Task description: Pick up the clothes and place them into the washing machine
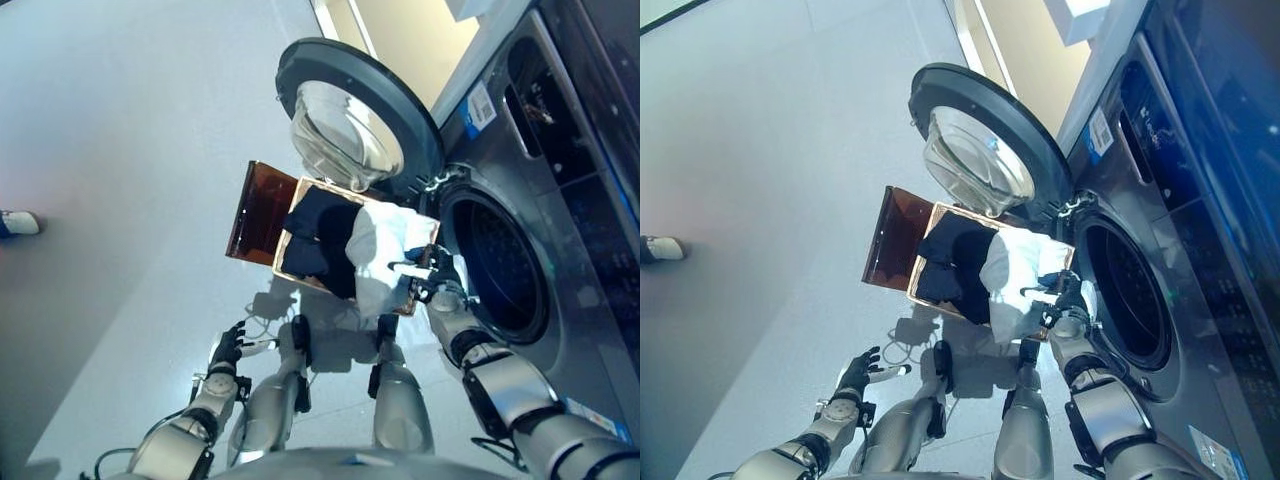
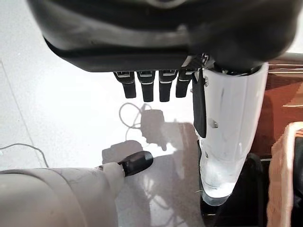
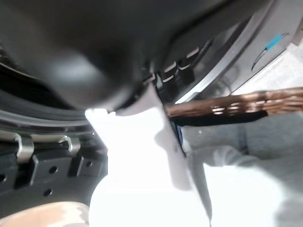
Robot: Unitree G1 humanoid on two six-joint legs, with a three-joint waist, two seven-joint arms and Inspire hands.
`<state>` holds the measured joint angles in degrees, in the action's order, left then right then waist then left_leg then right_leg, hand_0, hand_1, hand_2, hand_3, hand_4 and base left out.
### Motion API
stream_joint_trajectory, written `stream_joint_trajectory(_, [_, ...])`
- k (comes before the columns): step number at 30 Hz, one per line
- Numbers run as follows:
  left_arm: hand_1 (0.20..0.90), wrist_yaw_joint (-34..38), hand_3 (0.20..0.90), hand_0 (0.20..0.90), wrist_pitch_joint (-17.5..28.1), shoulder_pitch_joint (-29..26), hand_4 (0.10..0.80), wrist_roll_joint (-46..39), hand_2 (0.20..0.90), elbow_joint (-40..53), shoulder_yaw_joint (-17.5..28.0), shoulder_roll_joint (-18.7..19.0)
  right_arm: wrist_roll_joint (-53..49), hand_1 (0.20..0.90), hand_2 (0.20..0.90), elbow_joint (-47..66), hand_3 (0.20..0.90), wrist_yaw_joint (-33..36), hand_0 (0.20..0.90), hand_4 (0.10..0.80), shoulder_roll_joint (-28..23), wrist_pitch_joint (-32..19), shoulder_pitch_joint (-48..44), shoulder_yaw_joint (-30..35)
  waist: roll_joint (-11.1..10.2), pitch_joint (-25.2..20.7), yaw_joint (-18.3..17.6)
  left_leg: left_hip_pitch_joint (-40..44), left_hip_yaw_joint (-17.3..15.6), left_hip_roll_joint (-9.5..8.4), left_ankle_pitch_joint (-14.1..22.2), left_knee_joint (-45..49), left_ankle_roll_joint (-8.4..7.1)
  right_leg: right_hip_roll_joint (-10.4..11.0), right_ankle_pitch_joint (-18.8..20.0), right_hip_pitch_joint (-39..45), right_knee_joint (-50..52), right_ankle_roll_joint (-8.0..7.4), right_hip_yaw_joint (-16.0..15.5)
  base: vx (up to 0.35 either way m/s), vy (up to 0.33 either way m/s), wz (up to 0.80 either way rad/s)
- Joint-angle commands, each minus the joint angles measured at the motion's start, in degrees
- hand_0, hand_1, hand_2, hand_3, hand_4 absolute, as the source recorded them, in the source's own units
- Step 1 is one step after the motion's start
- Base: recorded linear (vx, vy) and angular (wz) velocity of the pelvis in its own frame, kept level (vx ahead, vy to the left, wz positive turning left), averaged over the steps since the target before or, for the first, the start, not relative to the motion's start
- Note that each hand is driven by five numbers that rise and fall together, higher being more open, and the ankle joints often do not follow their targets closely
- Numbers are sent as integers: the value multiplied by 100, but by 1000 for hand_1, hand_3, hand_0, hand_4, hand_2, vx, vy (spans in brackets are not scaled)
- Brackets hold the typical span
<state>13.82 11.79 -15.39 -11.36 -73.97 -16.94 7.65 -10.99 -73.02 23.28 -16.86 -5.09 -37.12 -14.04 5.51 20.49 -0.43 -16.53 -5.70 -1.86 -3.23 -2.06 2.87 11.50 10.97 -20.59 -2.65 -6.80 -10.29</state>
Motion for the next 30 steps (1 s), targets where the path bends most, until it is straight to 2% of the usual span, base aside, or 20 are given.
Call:
stream_joint_trajectory(1, [900,172,900,900,140,6,800,-151,900,-41,-136,242,-36,900,900,76,900,222,900,800,-75,-251,-572,-195,-22,-71,79,-443,45,-195,172,556,-291,293,110,-110,369,-219,471,-23,8,4])
stream_joint_trajectory(12, [900,230,900,900,215,-119,800,-405,900,240,-157,313,175,900,900,438,900,282,900,800,73,-214,-1040,-535,37,201,165,-738,153,-219,54,527,-320,285,65,-389,478,-173,409,-18,0,7])
stream_joint_trajectory(20, [900,302,900,900,399,-167,800,-866,900,1065,-211,439,201,900,900,592,900,381,900,800,78,-145,-1554,-704,157,494,244,-1171,213,-228,-38,604,-323,275,49,-845,673,-155,429,-25,10,3])
stream_joint_trajectory(26, [900,318,900,900,531,-95,800,-1182,900,1841,-321,583,153,900,900,310,900,388,900,800,-115,-96,-2375,-824,275,729,407,-1606,248,-251,-91,686,-291,249,-12,-1317,890,-125,497,-36,28,3])
stream_joint_trajectory(30, [900,314,900,900,515,-136,800,-1232,900,1941,-395,629,181,900,900,60,900,317,900,800,-147,-67,-2811,-948,265,823,482,-1897,259,-253,-47,904,-265,232,-80,-1576,1041,-92,514,-42,7,6])
